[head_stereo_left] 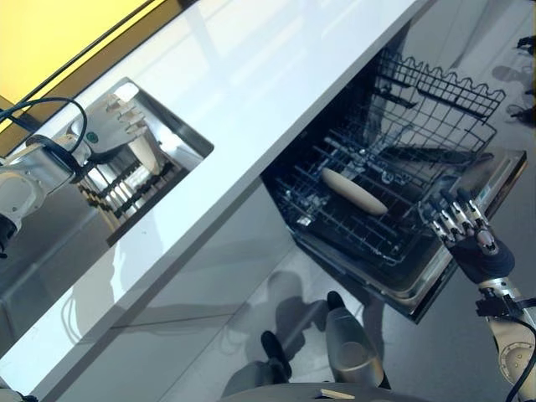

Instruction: Pick up plates and place into dishwasher.

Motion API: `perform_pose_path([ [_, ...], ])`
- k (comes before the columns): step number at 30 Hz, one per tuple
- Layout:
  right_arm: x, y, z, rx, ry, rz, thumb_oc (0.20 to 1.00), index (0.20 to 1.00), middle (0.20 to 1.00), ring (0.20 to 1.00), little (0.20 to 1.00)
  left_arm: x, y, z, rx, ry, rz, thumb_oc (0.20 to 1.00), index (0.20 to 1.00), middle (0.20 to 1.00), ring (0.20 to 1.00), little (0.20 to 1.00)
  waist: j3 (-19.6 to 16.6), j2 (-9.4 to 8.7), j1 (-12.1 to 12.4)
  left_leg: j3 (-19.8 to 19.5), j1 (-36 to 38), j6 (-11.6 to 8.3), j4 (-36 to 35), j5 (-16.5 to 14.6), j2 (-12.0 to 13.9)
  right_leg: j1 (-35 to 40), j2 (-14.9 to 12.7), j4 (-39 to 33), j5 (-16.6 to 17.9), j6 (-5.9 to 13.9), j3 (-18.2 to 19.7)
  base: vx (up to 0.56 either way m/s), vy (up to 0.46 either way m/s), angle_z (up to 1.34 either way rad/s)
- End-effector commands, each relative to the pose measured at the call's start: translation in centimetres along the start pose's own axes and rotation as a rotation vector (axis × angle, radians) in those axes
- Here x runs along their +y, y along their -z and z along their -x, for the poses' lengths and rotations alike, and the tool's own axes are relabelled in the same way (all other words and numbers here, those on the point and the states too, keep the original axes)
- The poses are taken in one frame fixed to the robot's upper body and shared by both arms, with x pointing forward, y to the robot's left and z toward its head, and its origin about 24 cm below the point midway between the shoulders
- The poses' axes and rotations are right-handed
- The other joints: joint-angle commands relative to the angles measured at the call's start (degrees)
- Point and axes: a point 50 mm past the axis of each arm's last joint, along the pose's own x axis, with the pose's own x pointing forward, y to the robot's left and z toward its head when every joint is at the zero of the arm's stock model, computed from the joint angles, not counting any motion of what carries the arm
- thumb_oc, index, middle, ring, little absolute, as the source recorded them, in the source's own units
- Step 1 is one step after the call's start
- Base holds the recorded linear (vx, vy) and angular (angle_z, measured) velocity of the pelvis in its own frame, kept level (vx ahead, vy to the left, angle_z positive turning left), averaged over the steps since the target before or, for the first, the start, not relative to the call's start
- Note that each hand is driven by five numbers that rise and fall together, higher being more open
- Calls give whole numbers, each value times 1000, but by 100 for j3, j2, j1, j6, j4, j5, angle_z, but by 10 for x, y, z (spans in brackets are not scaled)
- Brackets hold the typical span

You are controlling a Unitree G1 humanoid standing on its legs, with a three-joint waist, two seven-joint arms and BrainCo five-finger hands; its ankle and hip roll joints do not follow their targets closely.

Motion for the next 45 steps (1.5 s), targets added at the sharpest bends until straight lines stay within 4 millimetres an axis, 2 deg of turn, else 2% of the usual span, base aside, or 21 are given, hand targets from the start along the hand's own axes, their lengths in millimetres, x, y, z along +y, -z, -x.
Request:
perform_pose_path([
  [1, 22, -12, -14, -117, -105, -31, 1000, 1000, 1000, 1000, 1000, 5, 46, 10, 189, -14, -65, 1000, 1000, 1000, 1000, 1000, -185, -402, -116, -140, -488, 213, 341, 194, -36, 498, 54, -541, 45, 34, -146, 0, 0, 0],
  [26, 28, -10, -24, -132, -125, -41, 1000, 1000, 1000, 1000, 1000, 7, 46, -6, 220, -38, -12, 1000, 1000, 1000, 1000, 1000, -7, -552, -201, -117, -668, 209, 465, 221, 45, 340, 74, -424, 70, 16, -98, 0, 0, 0],
  [27, 28, -11, -24, -132, -125, -41, 1000, 1000, 1000, 1000, 1000, 6, 45, -6, 224, -24, -5, 846, 846, 846, 846, 846, -4, -556, -207, -111, -667, 207, 479, 218, 48, 348, 69, -423, 69, 16, -101, 0, 0, 0],
  [28, 28, -10, -24, -132, -125, -40, 1000, 1000, 1000, 1000, 1000, 5, 45, -6, 226, -18, -3, 749, 749, 749, 749, 749, -4, -556, -212, -108, -668, 205, 483, 217, 48, 350, 71, -425, 70, 15, -99, 0, 0, 0],
  [29, 28, -10, -25, -131, -125, -40, 1000, 1000, 1000, 1000, 1000, 3, 45, -7, 237, -9, 5, 457, 457, 457, 457, 457, -4, -561, -222, -101, -667, 202, 486, 216, 50, 352, 72, -429, 71, 15, -94, 0, 0, 0],
  [30, 28, -10, -25, -131, -124, -39, 1000, 1000, 1000, 1000, 1000, 2, 45, -6, 241, -4, 10, 200, 200, 200, 200, 200, -4, -561, -224, -97, -668, 201, 490, 216, 51, 353, 73, -429, 72, 14, -91, 0, 0, 0],
  [45, 24, -10, -25, -110, -134, -22, 1000, 1000, 1000, 1000, 1000, -17, 40, -1, 255, 6, 34, 200, 200, 200, 200, 200, -4, -482, -314, -61, -668, 172, 549, 216, 52, 343, 38, -356, 23, -11, -48, 7, 6, -2],
])
